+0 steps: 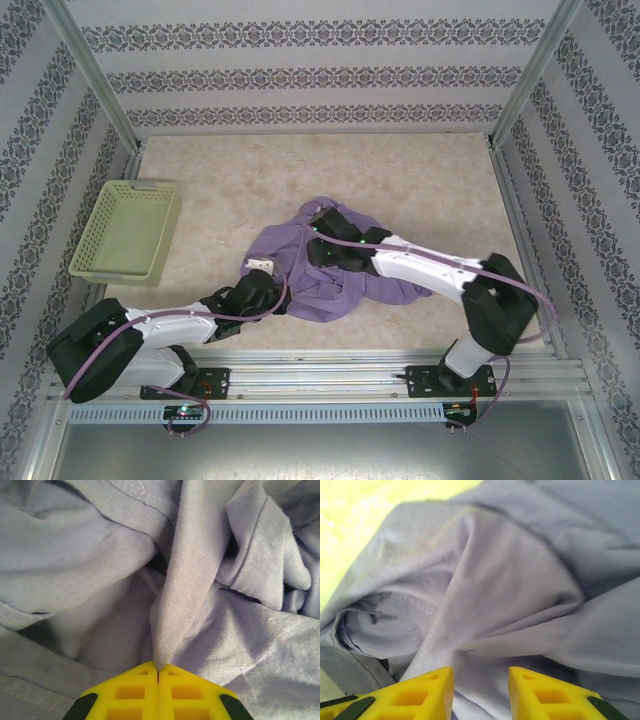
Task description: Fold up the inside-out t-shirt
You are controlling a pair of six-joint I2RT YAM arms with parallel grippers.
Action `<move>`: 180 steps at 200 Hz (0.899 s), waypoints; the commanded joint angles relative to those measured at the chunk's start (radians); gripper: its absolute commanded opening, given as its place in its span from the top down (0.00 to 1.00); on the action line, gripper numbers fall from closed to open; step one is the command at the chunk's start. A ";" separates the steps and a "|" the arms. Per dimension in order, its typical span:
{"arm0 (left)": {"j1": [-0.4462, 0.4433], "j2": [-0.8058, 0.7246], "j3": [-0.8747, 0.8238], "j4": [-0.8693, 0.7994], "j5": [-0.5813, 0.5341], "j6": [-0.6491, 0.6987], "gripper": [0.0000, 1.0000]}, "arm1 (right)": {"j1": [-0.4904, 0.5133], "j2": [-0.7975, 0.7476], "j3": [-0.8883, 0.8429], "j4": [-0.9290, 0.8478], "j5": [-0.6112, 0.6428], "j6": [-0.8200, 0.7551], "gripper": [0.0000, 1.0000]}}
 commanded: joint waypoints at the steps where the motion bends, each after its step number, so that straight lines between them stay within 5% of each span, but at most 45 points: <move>1: 0.014 0.005 -0.011 0.033 -0.019 -0.010 1.00 | -0.025 -0.070 -0.067 0.001 0.005 -0.062 0.67; 95: 0.014 0.018 0.013 0.015 -0.014 0.000 1.00 | 0.021 0.108 -0.082 0.013 0.017 -0.175 0.62; 145: 0.016 0.056 0.041 -0.018 -0.014 0.011 1.00 | 0.027 0.069 -0.008 -0.061 0.142 -0.200 1.00; 180: 0.017 0.089 0.069 -0.067 -0.042 0.020 1.00 | 0.029 -0.043 -0.005 -0.110 0.191 -0.196 1.00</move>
